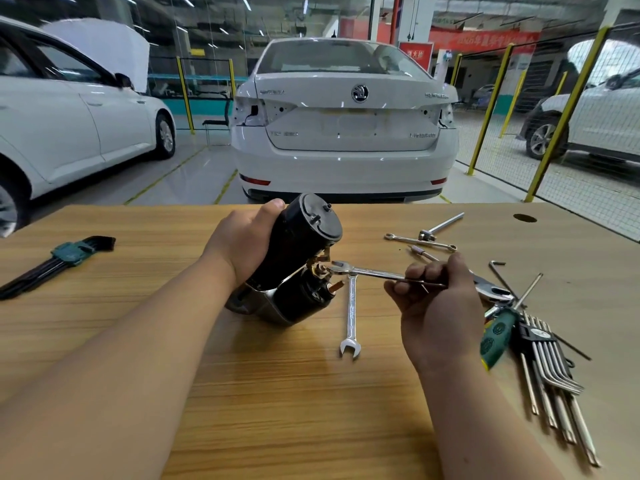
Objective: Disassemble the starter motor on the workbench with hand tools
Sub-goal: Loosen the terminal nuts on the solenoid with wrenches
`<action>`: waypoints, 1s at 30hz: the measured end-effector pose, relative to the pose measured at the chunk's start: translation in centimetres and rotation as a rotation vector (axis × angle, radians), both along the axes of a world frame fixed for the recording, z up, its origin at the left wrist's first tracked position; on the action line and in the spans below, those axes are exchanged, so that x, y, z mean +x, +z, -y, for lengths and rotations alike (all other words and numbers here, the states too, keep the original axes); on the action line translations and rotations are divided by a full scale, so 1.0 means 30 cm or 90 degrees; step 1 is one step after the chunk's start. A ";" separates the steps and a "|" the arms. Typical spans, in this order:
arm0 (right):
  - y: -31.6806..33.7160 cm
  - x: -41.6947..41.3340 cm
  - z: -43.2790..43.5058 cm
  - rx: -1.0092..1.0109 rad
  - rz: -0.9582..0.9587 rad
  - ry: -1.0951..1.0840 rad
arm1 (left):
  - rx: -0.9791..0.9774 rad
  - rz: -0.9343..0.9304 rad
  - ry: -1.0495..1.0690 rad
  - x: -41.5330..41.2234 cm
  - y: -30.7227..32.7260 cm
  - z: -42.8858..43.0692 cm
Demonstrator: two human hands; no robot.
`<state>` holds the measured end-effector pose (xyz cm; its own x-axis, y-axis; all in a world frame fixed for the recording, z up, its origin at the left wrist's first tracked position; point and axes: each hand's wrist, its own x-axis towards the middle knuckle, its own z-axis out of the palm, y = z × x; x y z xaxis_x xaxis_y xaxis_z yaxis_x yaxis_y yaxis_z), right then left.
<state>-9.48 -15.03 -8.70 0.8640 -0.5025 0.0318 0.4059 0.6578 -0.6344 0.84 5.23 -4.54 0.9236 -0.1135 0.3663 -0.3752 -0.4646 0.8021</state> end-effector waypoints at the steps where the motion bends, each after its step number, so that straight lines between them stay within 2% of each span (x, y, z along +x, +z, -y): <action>1: -0.001 0.000 -0.004 -0.008 -0.002 -0.003 | -0.006 -0.004 -0.001 -0.002 -0.002 -0.003; 8: 0.002 -0.015 -0.013 0.010 0.002 0.011 | -0.006 -0.003 -0.019 -0.034 -0.007 -0.022; 17: -0.006 -0.004 -0.039 -0.034 0.006 0.005 | -0.007 -0.004 -0.027 -0.046 -0.002 -0.023; 27: 0.034 0.136 -0.002 0.013 -0.132 0.084 | 0.020 0.014 -0.033 -0.055 0.004 -0.024; 30: 0.057 0.212 -0.005 0.016 -0.141 0.110 | 0.023 0.024 -0.026 -0.046 -0.009 -0.029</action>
